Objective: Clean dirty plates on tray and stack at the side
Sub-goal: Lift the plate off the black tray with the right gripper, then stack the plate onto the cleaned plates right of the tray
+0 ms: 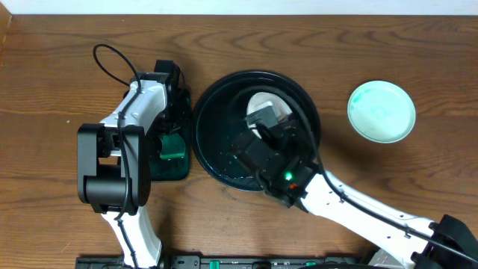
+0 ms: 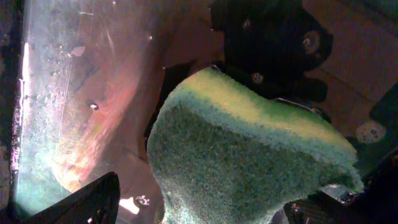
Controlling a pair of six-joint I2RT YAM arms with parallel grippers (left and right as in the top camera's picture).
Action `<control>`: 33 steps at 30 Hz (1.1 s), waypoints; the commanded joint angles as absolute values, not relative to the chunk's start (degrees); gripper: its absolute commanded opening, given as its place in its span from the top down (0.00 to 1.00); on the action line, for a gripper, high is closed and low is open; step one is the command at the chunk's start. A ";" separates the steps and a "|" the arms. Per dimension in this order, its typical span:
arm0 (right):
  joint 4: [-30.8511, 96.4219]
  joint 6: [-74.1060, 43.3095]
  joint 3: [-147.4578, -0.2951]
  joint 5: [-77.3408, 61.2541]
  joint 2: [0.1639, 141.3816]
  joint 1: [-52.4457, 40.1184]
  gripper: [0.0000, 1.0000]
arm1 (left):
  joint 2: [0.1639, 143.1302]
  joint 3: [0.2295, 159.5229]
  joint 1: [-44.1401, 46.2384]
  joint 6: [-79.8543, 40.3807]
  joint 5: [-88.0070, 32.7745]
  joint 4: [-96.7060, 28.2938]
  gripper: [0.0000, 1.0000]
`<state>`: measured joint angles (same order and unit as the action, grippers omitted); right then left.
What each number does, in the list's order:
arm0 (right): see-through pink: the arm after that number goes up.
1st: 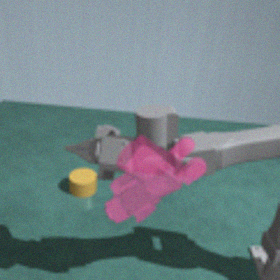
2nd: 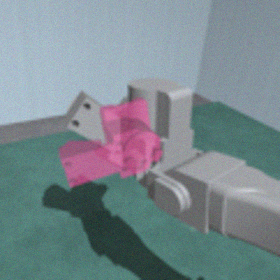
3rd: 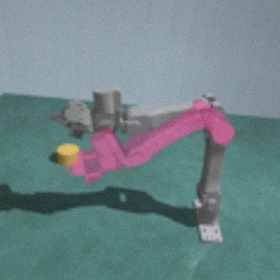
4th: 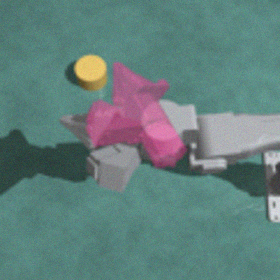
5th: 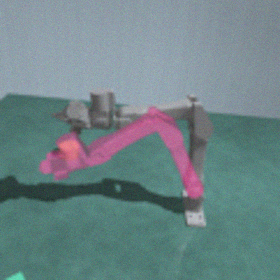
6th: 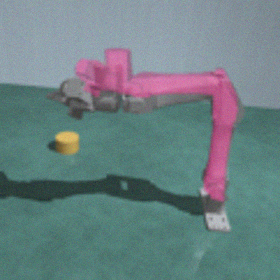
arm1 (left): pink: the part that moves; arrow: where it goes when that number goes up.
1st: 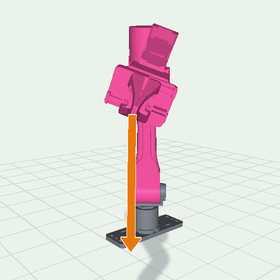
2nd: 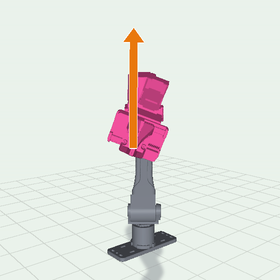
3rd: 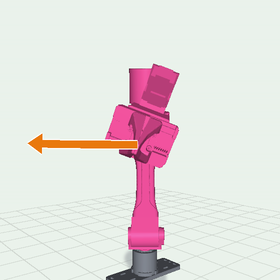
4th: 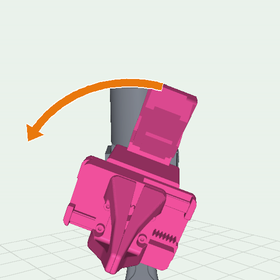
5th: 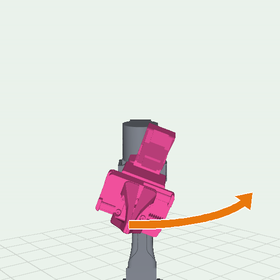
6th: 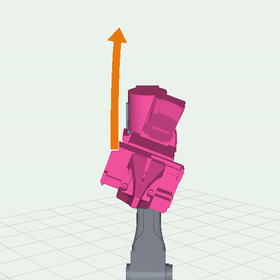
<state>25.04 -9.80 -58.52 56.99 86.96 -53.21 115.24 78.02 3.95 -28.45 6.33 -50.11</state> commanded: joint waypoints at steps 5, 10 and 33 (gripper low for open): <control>22.55 -31.99 -58.74 51.00 85.49 -47.92 0.99 | 115.42 77.56 3.88 -28.14 6.66 -50.26 0.18; 22.74 -34.50 -58.74 48.69 83.02 -40.42 0.99 | 115.42 77.56 3.88 -28.14 6.66 -50.26 0.17; 35.70 -47.83 -58.70 25.74 83.57 11.05 0.99 | 115.42 77.56 3.88 -28.14 6.66 -50.26 0.18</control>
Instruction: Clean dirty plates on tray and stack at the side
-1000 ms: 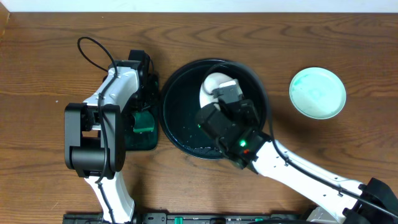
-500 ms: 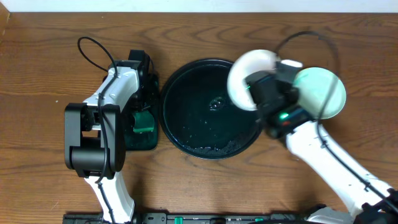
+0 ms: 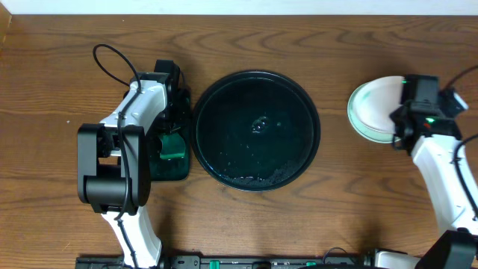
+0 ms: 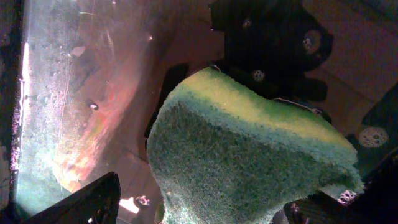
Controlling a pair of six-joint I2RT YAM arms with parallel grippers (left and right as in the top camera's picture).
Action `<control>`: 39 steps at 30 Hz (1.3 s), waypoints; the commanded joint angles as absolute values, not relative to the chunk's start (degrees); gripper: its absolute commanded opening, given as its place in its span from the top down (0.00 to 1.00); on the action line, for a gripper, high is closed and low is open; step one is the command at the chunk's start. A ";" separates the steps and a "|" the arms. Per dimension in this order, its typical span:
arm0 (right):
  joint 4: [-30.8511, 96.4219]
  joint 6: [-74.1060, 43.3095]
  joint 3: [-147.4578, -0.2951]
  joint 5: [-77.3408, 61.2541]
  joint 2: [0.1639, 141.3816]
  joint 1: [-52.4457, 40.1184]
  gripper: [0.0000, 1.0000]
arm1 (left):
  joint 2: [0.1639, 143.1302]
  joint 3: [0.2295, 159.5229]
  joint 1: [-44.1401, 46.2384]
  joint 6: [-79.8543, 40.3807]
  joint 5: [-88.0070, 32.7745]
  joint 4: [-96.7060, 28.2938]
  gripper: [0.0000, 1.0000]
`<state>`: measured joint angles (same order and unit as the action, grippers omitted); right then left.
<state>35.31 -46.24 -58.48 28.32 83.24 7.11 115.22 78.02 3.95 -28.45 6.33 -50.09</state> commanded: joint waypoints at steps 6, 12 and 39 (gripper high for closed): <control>34.54 -49.28 -58.70 23.68 87.79 14.00 0.99 | 115.42 77.56 3.88 -28.14 6.66 -50.26 0.18; 32.18 -49.23 -58.70 21.87 94.17 13.93 0.99 | 115.42 77.56 3.88 -28.14 6.66 -50.26 0.18; 27.62 -35.09 -58.87 6.57 86.70 8.36 0.01 | 115.42 77.56 3.88 -28.14 6.66 -50.26 0.18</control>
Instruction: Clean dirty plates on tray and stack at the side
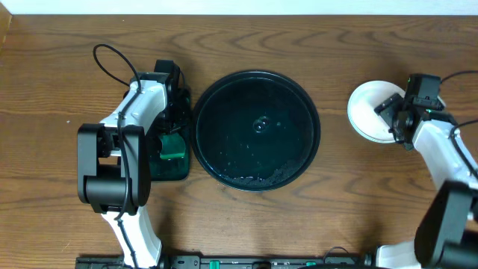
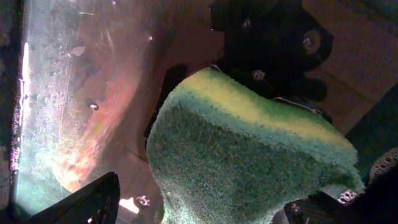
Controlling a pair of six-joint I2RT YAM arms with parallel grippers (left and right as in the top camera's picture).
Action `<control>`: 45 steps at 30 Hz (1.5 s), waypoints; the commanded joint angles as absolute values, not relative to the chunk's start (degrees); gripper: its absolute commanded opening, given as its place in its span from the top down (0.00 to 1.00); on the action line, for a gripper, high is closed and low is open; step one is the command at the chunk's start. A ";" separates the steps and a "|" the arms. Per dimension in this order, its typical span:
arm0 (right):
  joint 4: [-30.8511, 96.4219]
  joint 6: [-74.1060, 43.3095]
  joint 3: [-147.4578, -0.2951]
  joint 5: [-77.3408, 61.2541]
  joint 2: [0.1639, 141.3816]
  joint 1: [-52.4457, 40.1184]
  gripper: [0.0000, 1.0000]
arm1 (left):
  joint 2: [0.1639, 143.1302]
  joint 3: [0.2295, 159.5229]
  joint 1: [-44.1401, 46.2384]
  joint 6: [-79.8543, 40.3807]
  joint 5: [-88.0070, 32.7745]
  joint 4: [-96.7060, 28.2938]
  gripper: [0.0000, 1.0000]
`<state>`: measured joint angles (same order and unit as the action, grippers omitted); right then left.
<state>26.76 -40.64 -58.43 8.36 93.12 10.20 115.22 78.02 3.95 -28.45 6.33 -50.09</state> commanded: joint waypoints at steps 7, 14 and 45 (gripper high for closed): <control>35.22 -26.15 -58.87 -0.10 71.26 2.04 0.01 | 115.42 77.56 3.88 -28.14 6.66 -50.26 0.17; 43.42 -25.56 -58.87 -2.04 57.76 -7.25 0.01 | 115.42 77.56 3.88 -29.02 6.63 -47.66 0.17; 48.16 -17.43 -58.87 -1.96 51.29 -18.48 0.01 | 61.49 79.05 3.73 -16.16 8.29 -52.84 0.17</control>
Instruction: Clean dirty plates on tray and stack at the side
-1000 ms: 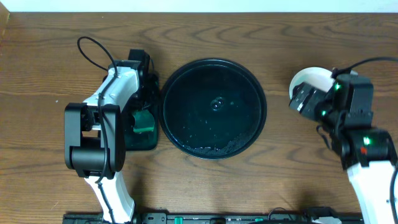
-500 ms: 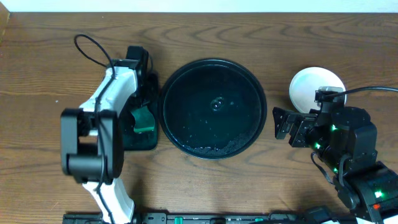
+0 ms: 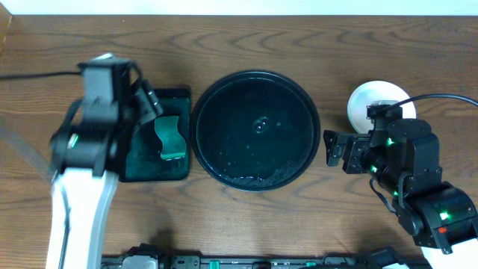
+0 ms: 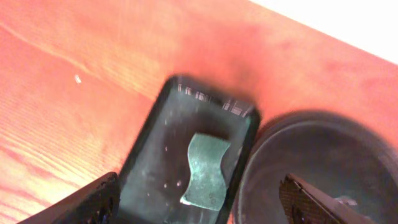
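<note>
The round black tray (image 3: 256, 131) stands mid-table, wet and with no plate on it. A white plate (image 3: 367, 98) lies at the far right, partly hidden under my right arm. My right gripper (image 3: 331, 149) hovers between the tray and the plate, pointing left, open and holding nothing. My left gripper (image 4: 205, 208) hangs high above the small rectangular dish (image 4: 149, 162), open with its fingers (image 4: 93, 199) wide apart. The green sponge (image 4: 207, 171) lies loose in that dish (image 3: 138, 161); the overhead view shows the sponge (image 3: 170, 136) too.
Bare wooden table surrounds the tray and dish. My left arm (image 3: 82, 149) covers the dish's left part from above. My right arm's body (image 3: 418, 179) fills the front right corner.
My left gripper has risen from down in the dish beside the sponge to high above it, leaving the sponge behind. My right gripper has left the plate's edge and now sits nearer the tray.
First my right gripper was over the round tray with a white plate. Then it held that plate above a greenish plate at the right. Then the white plate lay on top there with the gripper at its rim. Now both arms are drawn back.
</note>
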Controlling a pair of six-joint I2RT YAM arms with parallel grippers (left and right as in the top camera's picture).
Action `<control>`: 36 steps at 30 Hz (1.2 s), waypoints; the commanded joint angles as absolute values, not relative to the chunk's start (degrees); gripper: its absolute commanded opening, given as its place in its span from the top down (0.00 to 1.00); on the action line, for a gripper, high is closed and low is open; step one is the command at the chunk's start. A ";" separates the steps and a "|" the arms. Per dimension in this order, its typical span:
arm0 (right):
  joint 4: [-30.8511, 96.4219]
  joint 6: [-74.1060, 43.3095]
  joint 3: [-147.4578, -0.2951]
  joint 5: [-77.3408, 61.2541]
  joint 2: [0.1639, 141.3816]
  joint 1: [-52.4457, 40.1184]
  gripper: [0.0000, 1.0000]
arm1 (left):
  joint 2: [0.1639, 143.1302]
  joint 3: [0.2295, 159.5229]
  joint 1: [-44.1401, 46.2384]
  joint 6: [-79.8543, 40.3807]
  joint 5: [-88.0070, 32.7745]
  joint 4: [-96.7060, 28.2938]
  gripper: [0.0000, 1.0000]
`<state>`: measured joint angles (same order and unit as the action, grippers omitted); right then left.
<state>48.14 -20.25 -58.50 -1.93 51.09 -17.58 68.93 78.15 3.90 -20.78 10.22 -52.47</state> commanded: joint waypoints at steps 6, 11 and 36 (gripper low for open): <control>48.21 -17.04 -58.87 -1.54 51.29 -18.48 0.01 | 46.76 79.02 3.70 -13.32 3.01 -56.03 0.18; 48.25 -17.06 -58.87 -1.56 51.29 -18.48 0.01 | 40.77 78.98 3.70 -13.32 3.01 -58.46 0.18; 49.54 -17.10 -58.87 -1.56 51.29 -18.48 0.01 | 40.03 78.98 3.70 -13.32 3.01 -61.49 0.18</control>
<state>49.50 -18.15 -58.50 -1.76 51.27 -17.58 39.79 78.56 3.90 -14.50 3.31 -61.52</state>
